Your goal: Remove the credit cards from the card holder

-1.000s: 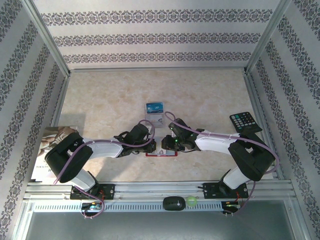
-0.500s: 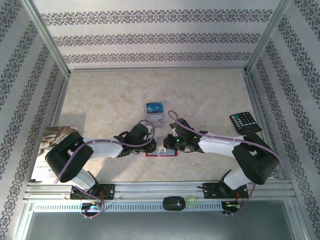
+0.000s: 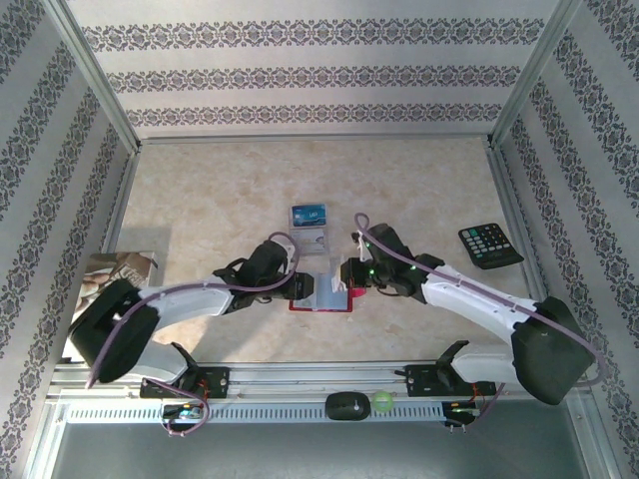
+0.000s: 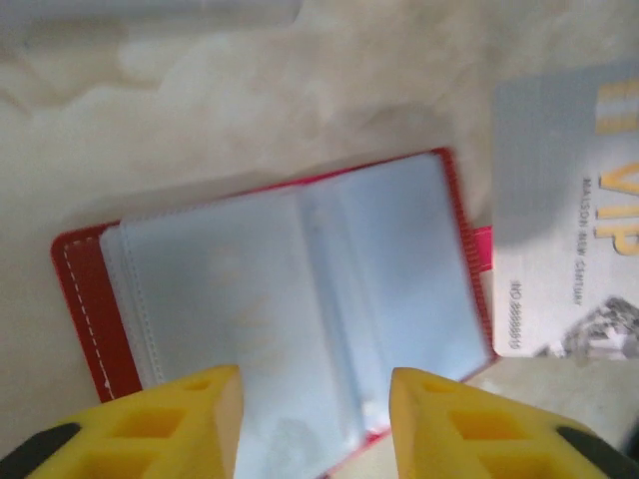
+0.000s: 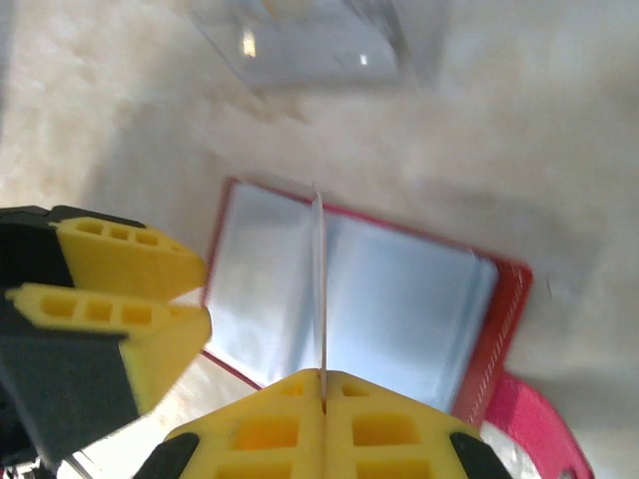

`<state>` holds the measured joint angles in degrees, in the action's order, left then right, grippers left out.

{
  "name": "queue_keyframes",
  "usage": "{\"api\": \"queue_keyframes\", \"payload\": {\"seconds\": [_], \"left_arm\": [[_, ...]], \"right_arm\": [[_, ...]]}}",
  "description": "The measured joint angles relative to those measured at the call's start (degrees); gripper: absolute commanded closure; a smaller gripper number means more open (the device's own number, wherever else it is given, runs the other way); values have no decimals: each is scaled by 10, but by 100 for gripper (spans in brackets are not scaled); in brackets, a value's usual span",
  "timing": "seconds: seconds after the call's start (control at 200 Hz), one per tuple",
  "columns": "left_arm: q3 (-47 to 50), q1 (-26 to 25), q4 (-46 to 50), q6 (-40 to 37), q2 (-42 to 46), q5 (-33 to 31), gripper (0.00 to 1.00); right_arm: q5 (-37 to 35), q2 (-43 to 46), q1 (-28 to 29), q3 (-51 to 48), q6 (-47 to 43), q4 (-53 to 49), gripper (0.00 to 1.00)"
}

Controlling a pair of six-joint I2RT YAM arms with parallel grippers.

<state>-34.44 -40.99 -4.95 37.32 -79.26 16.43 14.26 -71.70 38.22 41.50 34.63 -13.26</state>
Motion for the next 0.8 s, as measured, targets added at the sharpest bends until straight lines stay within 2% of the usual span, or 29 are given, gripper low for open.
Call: {"api": "queue_keyframes", "payload": {"seconds": [0.095, 0.125, 0.14, 0.285, 0.515, 0.799], "left_arm": [[-6, 11, 18, -4, 61, -2, 28], [-7, 15, 24, -6, 81, -4, 4], [-7, 17, 28, -9, 90, -5, 0], [-3, 37, 72, -9, 154, -10, 0], [34, 68, 159, -9, 251, -49, 0], [48, 102, 228, -9, 303, -79, 0]], "right_arm": [[-10, -3, -3, 76, -82, -35, 100], [-14, -6, -3, 101, -110, -47, 100], [-17, -9, -3, 113, -125, -50, 100], [-41, -64, -9, 233, -259, -90, 100], [-58, -216, -9, 390, -449, -174, 100], [-63, -366, 4, 533, -615, -290, 100]]}}
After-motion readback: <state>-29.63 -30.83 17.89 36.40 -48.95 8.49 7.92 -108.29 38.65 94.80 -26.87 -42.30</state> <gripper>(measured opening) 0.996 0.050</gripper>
